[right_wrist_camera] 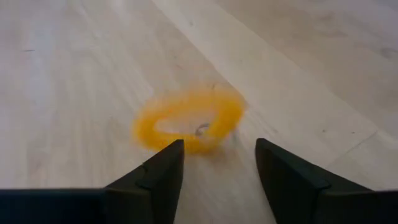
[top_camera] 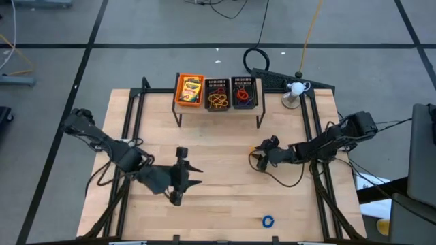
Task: Pick & Place Office Desk Supplies
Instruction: Put the yellow spring keychain into the right black basket on the shelf
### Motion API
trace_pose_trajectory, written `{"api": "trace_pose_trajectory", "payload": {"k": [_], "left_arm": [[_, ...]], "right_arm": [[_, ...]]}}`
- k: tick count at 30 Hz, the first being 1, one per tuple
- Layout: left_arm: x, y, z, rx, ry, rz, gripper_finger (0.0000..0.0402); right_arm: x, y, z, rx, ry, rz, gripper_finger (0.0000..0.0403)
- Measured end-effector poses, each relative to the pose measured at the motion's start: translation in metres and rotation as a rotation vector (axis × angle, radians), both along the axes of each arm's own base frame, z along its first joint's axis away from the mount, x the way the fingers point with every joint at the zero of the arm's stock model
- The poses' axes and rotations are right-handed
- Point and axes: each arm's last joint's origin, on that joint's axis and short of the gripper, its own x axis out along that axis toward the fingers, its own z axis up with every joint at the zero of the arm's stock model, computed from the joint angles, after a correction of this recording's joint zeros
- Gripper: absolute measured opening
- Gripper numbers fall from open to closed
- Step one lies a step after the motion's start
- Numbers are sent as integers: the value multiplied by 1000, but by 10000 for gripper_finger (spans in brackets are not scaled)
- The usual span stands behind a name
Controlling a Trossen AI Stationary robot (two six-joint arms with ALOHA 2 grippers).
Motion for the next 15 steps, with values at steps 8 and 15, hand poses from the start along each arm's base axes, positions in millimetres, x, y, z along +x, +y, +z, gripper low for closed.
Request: {"api": "trace_pose_trajectory", "payload": {"k": [8,15], "left_arm": [[-12,-9,-3,33,7,65,150],[-12,-9,-4,31,7,84,150]], "right_arm": [[-12,-2,-5,17,-50,7,271],[-13,-3,-4,-28,-55,-28,268]]}}
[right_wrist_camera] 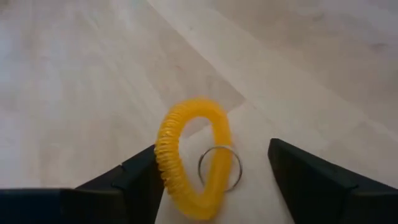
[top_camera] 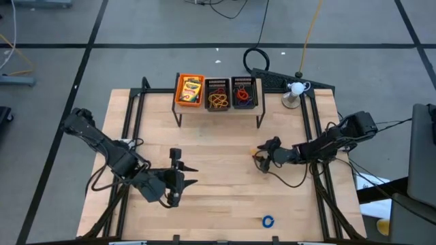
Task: Pick & Place Office Desk Supplies
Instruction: Put the yellow spring keychain into the right black basket on the shelf
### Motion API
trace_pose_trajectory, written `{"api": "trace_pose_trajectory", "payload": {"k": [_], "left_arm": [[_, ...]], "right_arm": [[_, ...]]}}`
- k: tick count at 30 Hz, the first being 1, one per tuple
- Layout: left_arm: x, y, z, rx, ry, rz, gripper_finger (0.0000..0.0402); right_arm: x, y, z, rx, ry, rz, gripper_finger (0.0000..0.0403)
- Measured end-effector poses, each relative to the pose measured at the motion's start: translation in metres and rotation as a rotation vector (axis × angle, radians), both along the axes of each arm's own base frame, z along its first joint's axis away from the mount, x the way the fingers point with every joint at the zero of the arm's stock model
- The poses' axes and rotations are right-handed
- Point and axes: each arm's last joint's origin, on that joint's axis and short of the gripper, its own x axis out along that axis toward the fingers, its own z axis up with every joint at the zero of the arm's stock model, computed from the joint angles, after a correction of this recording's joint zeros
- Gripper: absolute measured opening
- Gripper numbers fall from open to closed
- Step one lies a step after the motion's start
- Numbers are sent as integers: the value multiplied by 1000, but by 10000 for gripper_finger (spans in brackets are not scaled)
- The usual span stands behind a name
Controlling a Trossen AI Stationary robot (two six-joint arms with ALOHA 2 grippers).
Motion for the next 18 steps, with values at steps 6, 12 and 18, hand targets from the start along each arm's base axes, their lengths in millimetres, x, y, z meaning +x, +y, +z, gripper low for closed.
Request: {"api": "trace_pose_trajectory", "payload": {"k": [6,12,18], "left_arm": [[0,0,0,-1,0,1,150],[0,0,0,-3,-1,2,150],[0,0,0,-14,-3,10,150]], "right_arm": [[0,-1,0,-16,-3,-26,218],[0,-1,1,-28,-17,-28,48],[10,6,22,-160,-201,29,20]]}}
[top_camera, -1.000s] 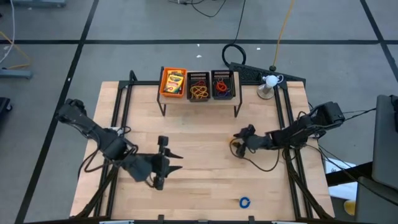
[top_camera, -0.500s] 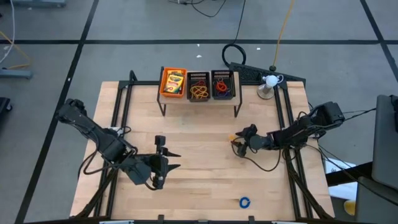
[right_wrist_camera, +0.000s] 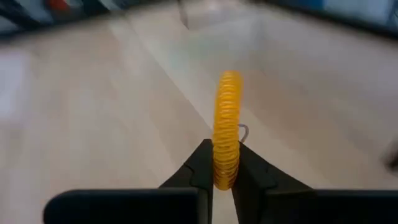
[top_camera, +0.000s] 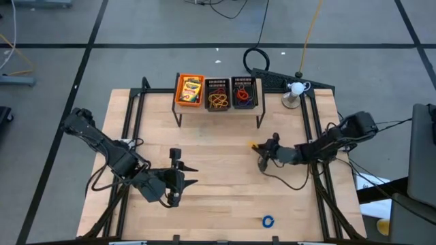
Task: Pick & Place Office Desk Supplies
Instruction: Put the yellow spring keychain into the right black basket on the shelf
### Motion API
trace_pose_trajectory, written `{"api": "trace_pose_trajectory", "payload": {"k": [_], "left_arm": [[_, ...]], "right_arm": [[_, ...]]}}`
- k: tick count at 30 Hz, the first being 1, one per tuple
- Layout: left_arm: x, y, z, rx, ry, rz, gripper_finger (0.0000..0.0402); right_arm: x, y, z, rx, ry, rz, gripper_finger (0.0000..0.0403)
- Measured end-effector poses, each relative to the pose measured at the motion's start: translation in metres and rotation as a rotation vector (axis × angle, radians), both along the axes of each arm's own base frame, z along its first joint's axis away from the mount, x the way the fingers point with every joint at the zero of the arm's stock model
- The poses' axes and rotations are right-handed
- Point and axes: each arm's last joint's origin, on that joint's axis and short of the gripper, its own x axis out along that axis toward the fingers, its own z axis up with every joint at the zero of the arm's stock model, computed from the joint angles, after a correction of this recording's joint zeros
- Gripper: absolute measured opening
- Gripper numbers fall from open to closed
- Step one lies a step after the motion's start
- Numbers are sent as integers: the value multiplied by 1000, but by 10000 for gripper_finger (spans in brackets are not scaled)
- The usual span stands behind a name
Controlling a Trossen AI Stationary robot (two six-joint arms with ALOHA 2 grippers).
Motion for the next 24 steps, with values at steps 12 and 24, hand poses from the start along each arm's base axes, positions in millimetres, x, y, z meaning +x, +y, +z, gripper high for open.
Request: {"api": "trace_pose_trajectory", "payload": {"k": [12,24], "left_arm": [[-1,0,-1,-13,8,14,149],[-1,0,-1,-15,7,14,150]], "right_arm": [[-4,6,81,-187,-457,46,19],[10,-35,151,-343,-274,-154,19]]}}
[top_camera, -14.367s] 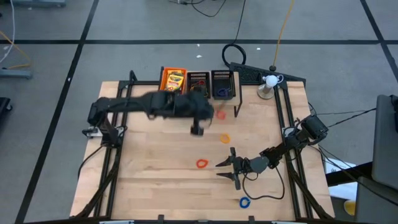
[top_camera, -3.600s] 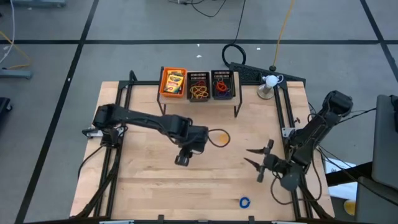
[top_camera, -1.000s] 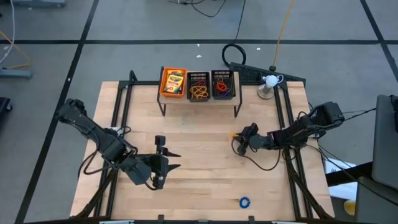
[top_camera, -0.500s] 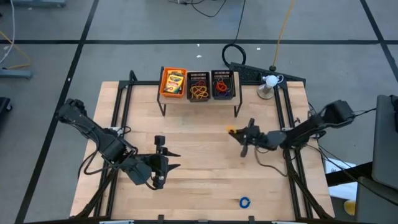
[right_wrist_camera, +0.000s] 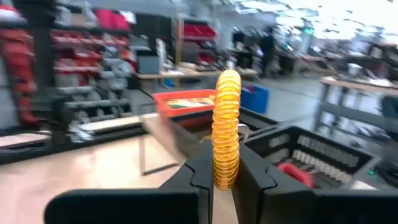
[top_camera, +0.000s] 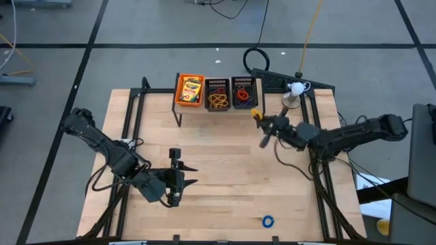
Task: Pick & Place Office Desk Supplies
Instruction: Put the yellow spring keychain into the right black basket on the shelf
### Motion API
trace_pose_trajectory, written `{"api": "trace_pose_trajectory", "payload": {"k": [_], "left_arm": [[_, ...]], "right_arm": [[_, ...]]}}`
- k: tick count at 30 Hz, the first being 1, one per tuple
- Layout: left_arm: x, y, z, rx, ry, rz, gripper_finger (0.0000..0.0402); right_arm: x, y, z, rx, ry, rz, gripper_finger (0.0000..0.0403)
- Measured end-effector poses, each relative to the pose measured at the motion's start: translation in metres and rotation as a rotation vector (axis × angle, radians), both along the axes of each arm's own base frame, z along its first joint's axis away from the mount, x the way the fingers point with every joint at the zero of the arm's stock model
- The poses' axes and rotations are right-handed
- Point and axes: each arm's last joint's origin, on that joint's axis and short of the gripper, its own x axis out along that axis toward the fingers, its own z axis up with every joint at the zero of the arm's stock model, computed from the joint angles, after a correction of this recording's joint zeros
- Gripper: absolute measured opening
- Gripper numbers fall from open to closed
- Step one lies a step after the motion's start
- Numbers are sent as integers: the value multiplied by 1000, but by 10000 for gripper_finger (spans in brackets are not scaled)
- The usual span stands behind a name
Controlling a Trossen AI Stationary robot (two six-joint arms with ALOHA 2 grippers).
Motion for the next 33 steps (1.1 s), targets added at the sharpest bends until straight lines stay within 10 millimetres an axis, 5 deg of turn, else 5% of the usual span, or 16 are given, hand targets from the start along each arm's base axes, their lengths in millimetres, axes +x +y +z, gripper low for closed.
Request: {"api": "trace_pose_trajectory", "payload": {"k": [9,24,33], "left_arm": [[0,0,0,0,0,0,149],[0,0,0,1,1,-1,149],[0,0,0,1,1,-1,150]], "right_arm": [[15,-41,25,55,41,-72,20],[22,-95,-4,255,57,-98,23],[26,-96,3,203,-13,-34,120]]}}
